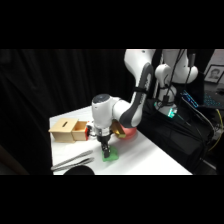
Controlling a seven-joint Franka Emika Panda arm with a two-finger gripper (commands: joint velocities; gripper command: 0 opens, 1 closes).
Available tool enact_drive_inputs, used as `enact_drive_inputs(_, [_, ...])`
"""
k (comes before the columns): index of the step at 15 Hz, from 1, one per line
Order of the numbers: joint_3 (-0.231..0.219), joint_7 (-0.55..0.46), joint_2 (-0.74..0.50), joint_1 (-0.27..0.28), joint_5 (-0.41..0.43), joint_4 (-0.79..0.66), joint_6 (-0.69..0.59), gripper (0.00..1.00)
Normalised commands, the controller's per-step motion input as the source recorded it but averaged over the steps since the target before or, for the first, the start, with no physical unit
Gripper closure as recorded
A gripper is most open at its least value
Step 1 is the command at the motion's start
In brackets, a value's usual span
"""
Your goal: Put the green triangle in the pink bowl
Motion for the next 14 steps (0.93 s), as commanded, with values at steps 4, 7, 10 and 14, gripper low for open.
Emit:
enact_drive_inputs(4, [-0.067,0.06,-0.21,0.108,0.005,-0.24,0.01,0.00])
enact_drive_inputs(7, [-0.032,0.03,-0.17,0.084,0.018,-0.21,0.00,0.00])
enact_drive_inputs(10, [-0.044,0.04,-0.17,0.086,0.002,-0.20,0.00,0.12])
enact_drive_inputs(14, [-0.054,0.05,-0.19,0.092,-0.011,-0.21,0.01,0.50])
